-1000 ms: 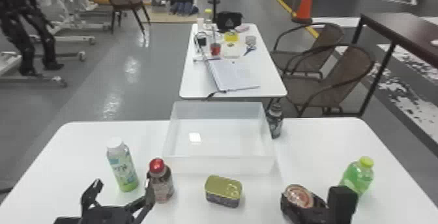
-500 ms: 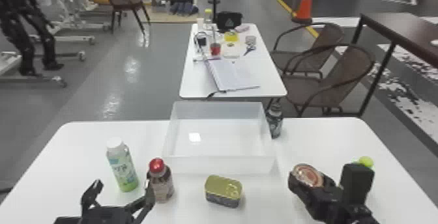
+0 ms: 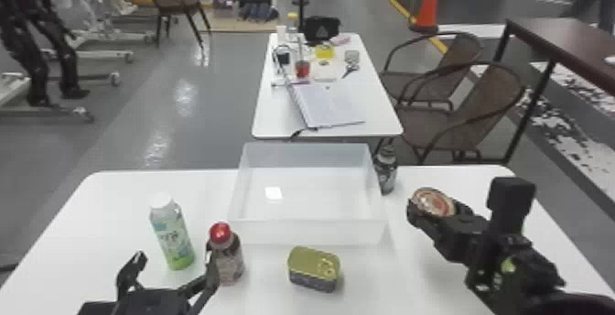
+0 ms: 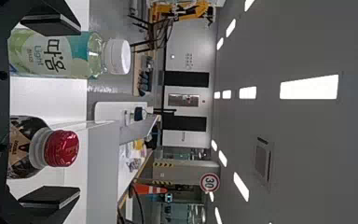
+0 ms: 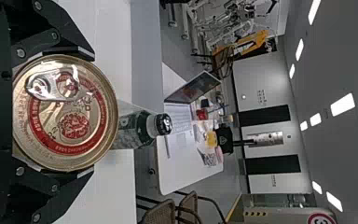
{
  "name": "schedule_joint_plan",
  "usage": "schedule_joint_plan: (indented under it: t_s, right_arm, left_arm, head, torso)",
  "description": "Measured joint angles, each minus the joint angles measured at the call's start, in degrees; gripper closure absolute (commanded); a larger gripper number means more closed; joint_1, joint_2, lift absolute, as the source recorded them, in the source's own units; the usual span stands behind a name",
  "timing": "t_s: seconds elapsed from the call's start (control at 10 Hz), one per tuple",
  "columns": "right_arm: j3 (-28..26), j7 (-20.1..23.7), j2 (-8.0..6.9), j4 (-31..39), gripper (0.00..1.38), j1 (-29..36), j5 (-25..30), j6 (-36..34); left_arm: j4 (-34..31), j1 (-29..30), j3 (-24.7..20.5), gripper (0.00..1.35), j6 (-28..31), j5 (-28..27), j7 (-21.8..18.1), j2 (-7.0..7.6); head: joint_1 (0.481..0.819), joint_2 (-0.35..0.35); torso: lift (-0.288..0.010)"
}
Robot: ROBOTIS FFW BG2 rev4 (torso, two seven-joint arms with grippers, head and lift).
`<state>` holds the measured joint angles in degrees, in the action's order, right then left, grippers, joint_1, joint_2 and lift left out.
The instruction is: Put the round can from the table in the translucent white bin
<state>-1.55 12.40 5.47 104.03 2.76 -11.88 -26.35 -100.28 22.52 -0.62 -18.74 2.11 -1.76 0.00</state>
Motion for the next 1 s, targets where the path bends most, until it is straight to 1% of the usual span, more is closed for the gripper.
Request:
schedule_joint_plan:
  t_s: [0.3,0.5,0.7,0.9,1.0]
  right_arm:
    - [0.07,4.16,0.70,-4.43,0.75,-6.48,0.82,-0.79]
    - [0.42,7.52,0.76,-9.30,0.75,-10.42,1.08,-0.56]
    - [2.15,11.61,0.77,-16.46,0.75,-14.34,-1.27,0.97]
    - [4.21,16.75,0.67,-24.34,0.75,-18.49,-1.66,4.03]
    - [4.88,18.15,0.54,-28.06,0.75,-20.77,-1.57,5.57]
  left_arm:
    - [0.18,-0.46,0.30,0.10,0.41,0.01,0.00,0.00]
    - [0.44,-0.81,0.54,0.10,0.71,0.11,0.00,0.00]
    - [0.64,-1.03,0.61,0.10,0.66,0.19,0.00,0.00]
    - [0.77,-1.20,0.62,0.10,0.63,0.19,0.00,0.00]
    - [0.80,-1.25,0.62,0.10,0.63,0.23,0.00,0.00]
  head:
    - [0.549,0.000]
    - [0.549,0.000]
    - [0.549,0.000]
    - [0.549,0.000]
    - [0.549,0.000]
  torso:
    - [-0.100]
    - [-0.100]
    - [-0.100]
    - [-0.100]
    - [-0.100]
